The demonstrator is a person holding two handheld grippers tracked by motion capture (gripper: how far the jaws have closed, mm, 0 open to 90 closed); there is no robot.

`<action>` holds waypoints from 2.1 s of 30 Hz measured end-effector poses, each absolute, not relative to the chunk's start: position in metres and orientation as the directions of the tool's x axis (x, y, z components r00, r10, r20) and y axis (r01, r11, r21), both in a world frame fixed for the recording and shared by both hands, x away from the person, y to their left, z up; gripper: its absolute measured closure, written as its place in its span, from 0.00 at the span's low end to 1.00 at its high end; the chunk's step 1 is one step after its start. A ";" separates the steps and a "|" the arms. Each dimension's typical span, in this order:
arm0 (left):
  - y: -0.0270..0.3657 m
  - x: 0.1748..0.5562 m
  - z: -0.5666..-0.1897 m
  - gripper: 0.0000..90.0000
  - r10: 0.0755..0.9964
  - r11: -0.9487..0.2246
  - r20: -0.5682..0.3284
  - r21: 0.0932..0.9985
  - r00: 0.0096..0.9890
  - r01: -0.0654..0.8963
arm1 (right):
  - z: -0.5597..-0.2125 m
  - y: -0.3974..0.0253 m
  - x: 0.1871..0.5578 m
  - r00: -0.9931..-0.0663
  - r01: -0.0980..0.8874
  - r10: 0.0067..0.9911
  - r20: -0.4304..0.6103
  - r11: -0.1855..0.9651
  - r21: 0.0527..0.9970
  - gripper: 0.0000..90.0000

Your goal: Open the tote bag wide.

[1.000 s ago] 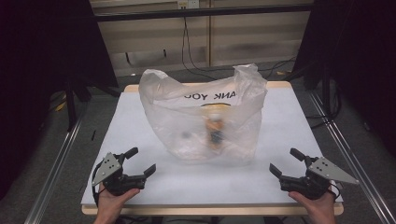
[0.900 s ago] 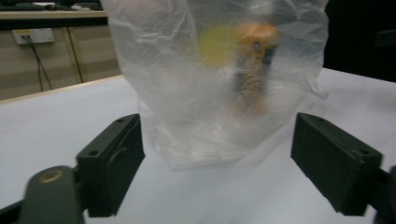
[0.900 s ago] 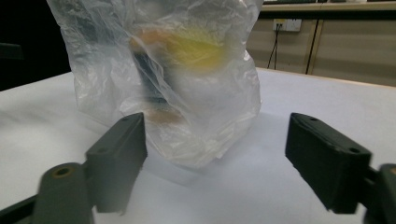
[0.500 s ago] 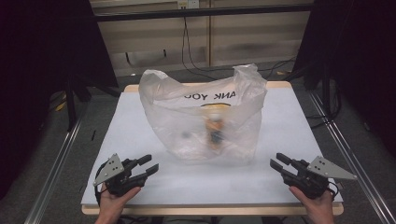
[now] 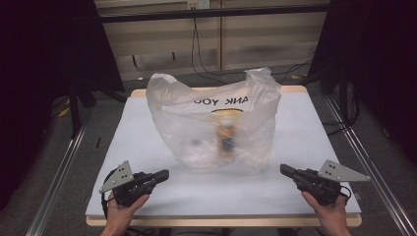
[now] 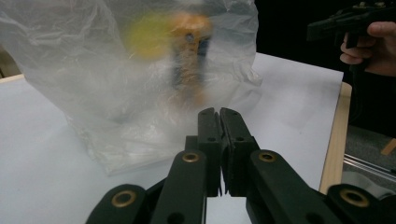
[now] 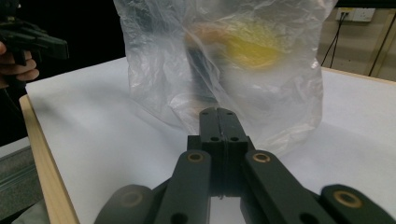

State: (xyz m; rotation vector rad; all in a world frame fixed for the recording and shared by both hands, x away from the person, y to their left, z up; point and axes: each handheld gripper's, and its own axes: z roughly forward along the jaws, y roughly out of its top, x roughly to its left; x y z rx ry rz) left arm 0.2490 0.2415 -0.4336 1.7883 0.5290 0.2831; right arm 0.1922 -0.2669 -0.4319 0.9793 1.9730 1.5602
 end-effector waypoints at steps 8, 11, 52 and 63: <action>0.234 0.257 -0.425 1.00 0.446 -0.217 -0.136 0.942 0.885 0.255 | -0.421 -0.260 0.204 -0.664 0.263 0.742 0.094 0.114 0.958 1.00; 0.228 0.261 -0.418 1.00 0.441 -0.227 -0.132 0.940 0.888 0.253 | -0.414 -0.256 0.209 -0.687 0.256 0.721 0.095 0.117 0.960 1.00; 0.169 0.308 -0.338 1.00 0.315 -0.192 -0.073 0.972 0.946 0.139 | -0.321 -0.218 0.265 -0.797 0.173 0.600 0.064 0.126 0.977 1.00; 0.169 0.323 -0.301 1.00 0.321 -0.158 -0.055 0.981 0.945 0.111 | -0.284 -0.208 0.283 -0.806 0.154 0.591 0.030 0.160 0.975 1.00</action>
